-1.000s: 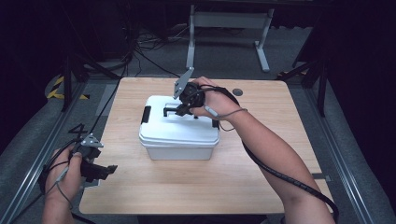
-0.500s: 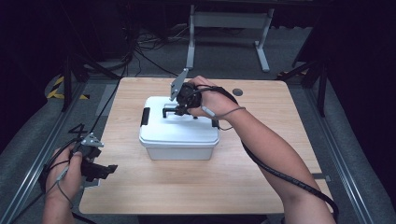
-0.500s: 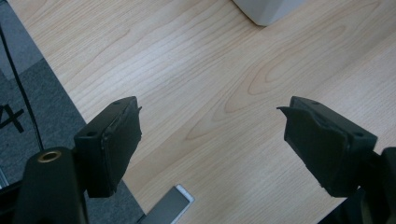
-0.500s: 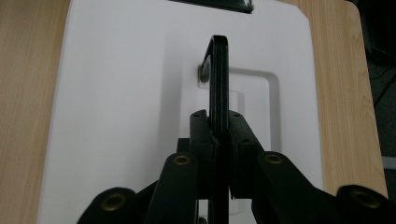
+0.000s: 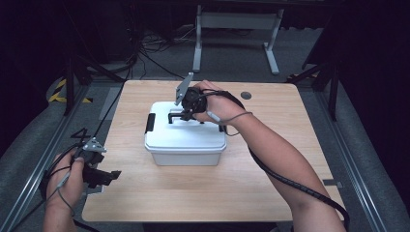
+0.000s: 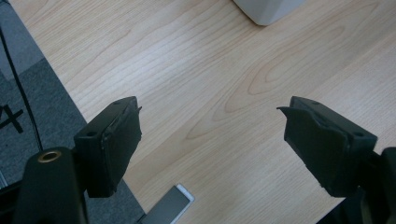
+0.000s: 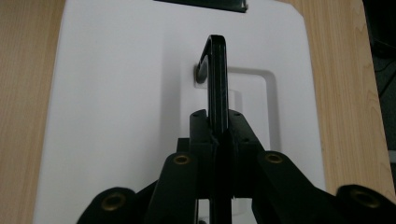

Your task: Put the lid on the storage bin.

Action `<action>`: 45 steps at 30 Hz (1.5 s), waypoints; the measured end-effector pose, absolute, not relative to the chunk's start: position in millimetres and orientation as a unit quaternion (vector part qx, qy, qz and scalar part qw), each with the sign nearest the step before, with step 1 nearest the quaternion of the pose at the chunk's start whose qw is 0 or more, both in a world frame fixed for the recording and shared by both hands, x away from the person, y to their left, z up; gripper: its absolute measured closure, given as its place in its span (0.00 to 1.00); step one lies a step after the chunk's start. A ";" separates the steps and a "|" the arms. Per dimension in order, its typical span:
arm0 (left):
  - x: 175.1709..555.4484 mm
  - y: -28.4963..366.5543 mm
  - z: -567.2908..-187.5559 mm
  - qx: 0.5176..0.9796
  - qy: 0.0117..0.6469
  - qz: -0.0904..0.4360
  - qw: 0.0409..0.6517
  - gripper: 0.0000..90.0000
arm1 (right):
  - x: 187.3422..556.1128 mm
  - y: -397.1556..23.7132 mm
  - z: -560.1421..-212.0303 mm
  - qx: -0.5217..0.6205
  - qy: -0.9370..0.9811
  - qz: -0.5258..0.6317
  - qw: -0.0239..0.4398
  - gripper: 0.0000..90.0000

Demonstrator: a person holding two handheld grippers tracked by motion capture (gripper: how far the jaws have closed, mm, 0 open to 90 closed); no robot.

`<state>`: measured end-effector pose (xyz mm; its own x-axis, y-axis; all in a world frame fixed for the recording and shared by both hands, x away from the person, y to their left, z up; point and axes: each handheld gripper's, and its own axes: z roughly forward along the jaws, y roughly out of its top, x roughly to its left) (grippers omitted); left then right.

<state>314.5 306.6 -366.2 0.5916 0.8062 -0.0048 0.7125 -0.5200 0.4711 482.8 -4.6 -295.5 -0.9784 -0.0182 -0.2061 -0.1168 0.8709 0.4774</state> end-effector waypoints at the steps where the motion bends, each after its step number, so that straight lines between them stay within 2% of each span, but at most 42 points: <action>1: 314.6 306.6 -366.3 0.865 0.439 0.108 0.218 0.21 | 482.3 -6.4 -296.1 -0.031 0.961 0.256 0.096 0.93; 8: 317.3 305.2 -366.7 0.867 0.436 0.106 0.216 0.21 | 477.4 -9.9 -297.1 -0.021 0.960 0.265 0.093 0.92; 11: 321.4 304.4 -366.9 0.871 0.429 0.109 0.214 0.21 | 477.2 -12.5 -295.1 -0.001 0.958 0.275 0.084 0.78; 20: 331.9 294.8 -368.2 0.875 0.422 0.099 0.218 0.21 | 469.9 -37.5 -277.8 0.052 0.943 0.320 0.070 0.61; 32: 344.8 290.6 -366.7 0.879 0.412 0.100 0.219 0.21 | 465.3 -103.5 -258.7 0.131 0.922 0.345 0.114 0.59; 45: 354.9 287.5 -366.2 0.870 0.427 0.100 0.226 0.21 | 453.8 -186.7 -265.0 0.207 0.908 0.331 0.155 0.55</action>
